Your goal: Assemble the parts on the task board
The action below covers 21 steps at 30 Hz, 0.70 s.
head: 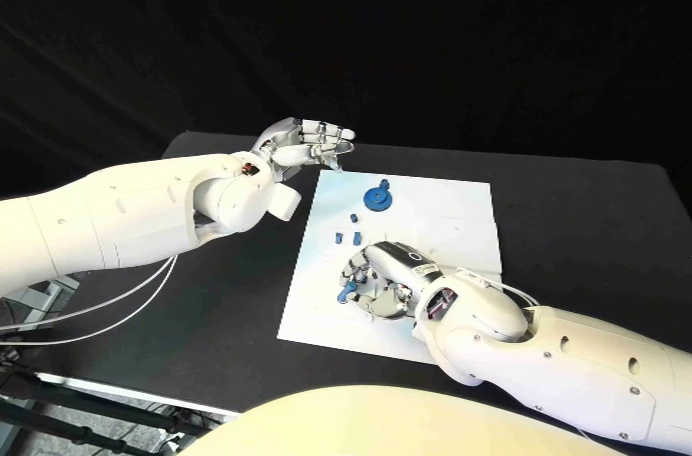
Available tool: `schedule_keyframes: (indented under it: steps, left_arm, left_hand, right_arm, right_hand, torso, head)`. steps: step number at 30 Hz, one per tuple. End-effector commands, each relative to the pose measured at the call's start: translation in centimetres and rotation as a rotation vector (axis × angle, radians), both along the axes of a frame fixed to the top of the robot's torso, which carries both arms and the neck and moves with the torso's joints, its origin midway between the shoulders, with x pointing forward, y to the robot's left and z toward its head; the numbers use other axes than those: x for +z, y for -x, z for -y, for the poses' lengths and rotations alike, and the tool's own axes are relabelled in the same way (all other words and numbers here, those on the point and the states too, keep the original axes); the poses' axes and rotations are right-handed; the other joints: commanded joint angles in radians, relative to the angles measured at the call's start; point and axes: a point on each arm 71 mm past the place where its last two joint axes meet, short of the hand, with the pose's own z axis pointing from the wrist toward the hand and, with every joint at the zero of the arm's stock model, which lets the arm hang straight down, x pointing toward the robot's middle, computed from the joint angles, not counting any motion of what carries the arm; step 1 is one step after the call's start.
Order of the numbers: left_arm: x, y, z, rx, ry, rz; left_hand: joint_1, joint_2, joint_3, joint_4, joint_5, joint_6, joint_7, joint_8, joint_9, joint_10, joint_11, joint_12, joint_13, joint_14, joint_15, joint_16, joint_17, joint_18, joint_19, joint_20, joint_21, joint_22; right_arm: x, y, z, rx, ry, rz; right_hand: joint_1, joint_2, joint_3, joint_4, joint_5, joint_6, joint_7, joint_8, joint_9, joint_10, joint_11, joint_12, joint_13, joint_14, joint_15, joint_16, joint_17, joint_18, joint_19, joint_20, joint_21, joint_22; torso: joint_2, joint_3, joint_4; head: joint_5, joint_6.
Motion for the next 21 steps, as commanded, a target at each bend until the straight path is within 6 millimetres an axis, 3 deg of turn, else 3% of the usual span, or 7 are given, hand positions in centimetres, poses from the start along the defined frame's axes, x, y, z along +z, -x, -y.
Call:
schedule_keyframes:
  steps: [1, 21]
  left_arm:
    - [0.09, 0.06, 0.26, -0.020, 0.006, 0.005]
    - [0.09, 0.07, 0.28, -0.023, 0.005, 0.004]
  left_hand:
    - [-0.011, 0.000, -0.002, 0.002, 0.004, -0.007, 0.013, -0.003, -0.001, -0.006, 0.003, 0.004, -0.002, -0.001, 0.003, -0.002, 0.000, 0.012, 0.000, 0.008, -0.005, -0.001]
    - [-0.011, 0.000, -0.002, 0.002, 0.004, -0.007, 0.013, -0.003, -0.001, -0.006, 0.003, 0.004, -0.002, -0.001, 0.003, -0.002, 0.000, 0.012, 0.000, 0.008, -0.005, -0.001]
  right_arm:
    - [-0.23, 0.07, -0.08, 0.002, 0.036, 0.008]
    - [-0.40, 0.41, -0.89, -0.006, 0.099, 0.073]
  right_hand:
    - [0.000, 0.004, 0.002, -0.006, 0.007, 0.002, 0.004, 0.007, 0.000, 0.014, -0.009, 0.000, 0.001, 0.037, -0.004, -0.005, 0.000, -0.005, -0.004, -0.003, -0.002, 0.024]
    - [-0.007, 0.001, 0.001, -0.010, 0.005, -0.001, 0.005, 0.007, 0.002, 0.014, -0.008, -0.003, 0.001, 0.037, -0.003, -0.004, 0.000, -0.005, -0.003, -0.003, 0.000, 0.026]
  torso:
    - [0.000, 0.0008, -0.0001]
    - [0.000, 0.0003, -0.0005]
  head:
    - [0.000, -0.001]
    - [-0.001, 0.000]
